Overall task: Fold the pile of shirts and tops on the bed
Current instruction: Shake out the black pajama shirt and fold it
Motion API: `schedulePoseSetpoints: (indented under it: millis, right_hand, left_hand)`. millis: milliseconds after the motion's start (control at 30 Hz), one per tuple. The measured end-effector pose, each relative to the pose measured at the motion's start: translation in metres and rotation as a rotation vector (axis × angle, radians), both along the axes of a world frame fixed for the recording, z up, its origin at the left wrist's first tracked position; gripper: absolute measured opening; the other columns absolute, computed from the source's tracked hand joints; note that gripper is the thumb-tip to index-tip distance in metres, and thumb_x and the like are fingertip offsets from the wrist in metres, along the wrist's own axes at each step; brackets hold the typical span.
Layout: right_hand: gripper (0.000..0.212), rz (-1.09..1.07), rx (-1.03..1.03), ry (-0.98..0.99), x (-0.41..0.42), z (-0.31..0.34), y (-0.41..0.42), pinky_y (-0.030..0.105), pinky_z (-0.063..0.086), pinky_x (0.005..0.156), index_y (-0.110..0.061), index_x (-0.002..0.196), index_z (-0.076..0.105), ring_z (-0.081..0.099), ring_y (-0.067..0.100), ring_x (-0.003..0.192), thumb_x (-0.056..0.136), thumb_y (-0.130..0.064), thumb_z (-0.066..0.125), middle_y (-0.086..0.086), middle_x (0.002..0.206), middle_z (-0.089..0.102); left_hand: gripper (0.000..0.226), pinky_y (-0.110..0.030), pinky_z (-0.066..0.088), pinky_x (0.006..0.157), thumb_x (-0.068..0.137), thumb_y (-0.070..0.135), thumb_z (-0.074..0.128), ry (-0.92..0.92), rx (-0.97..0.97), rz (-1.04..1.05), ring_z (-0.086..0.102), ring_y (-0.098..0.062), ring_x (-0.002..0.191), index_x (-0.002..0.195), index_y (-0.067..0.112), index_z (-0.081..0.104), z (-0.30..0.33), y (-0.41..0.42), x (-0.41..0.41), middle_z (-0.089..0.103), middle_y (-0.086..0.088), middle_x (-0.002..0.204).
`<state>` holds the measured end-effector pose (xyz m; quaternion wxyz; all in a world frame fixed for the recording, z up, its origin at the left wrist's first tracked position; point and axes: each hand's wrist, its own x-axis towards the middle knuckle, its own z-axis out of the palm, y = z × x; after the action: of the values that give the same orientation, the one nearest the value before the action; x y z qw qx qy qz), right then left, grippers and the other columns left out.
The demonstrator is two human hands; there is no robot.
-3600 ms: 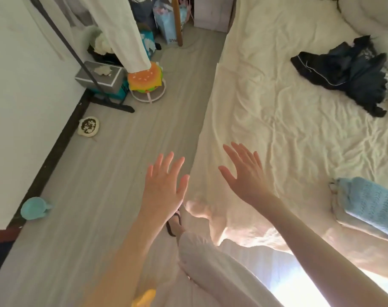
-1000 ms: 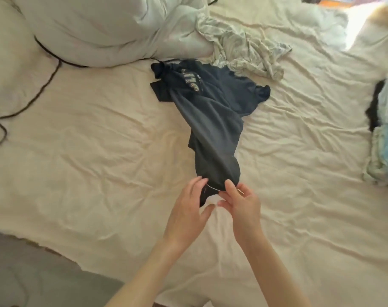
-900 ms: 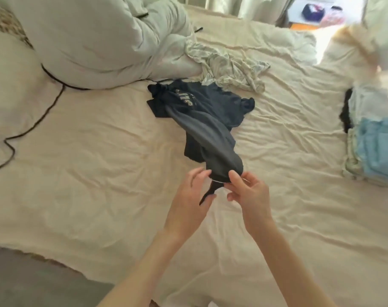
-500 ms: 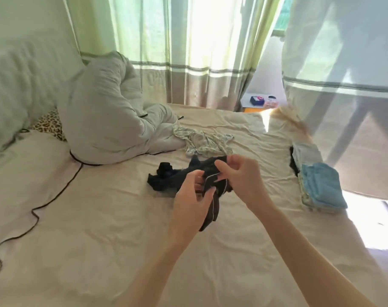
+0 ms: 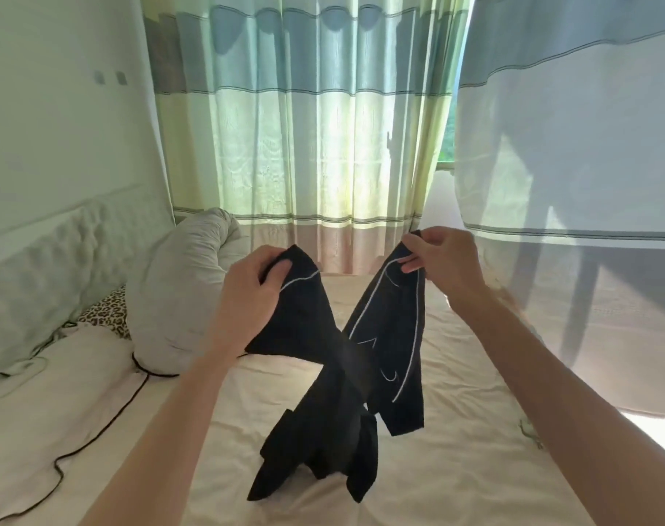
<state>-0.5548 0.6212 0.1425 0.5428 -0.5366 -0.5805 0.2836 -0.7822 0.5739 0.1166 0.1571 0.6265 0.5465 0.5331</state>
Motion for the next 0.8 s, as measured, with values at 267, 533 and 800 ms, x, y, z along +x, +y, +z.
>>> schedulePoseSetpoints:
  millis: [267,533,800]
  right_hand:
    - [0.013,0.166,-0.039,0.079,0.005,0.010,0.004,0.014,0.041,0.044,-0.011,0.076,0.062,0.066,0.006,0.052,0.089,-0.012,0.064,-0.002,0.061,0.066]
    - [0.009,0.186,0.141,0.199,0.014,0.053,-0.002,0.020,0.055,0.066,-0.001,0.084,0.066,0.067,0.007,0.059,0.089,-0.008,0.062,0.010,0.074,0.066]
    - [0.017,0.020,0.084,0.235,0.041,0.060,0.000,0.018,0.045,0.061,0.001,0.084,0.069,0.056,0.012,0.065,0.085,-0.016,0.067,0.006,0.074,0.060]
  left_hand:
    - [0.047,-0.016,0.047,0.081,0.088,0.034,0.061,0.224,-0.235,-0.124,0.058,-0.002,0.093,0.132,0.022,0.049,-0.035,0.007,0.050,0.056,0.011,0.116]
    - [0.020,-0.030,0.047,0.081,0.096,0.019,0.048,0.128,-0.243,-0.131,0.064,-0.021,0.090,0.099,0.007,0.063,-0.035,0.033,0.096,0.067,-0.002,0.090]
    - [0.017,-0.033,0.054,0.085,0.096,0.017,0.050,-0.228,-0.197,-0.373,0.066,-0.017,0.091,0.106,0.014,0.061,0.029,0.017,0.076,0.069,-0.004,0.099]
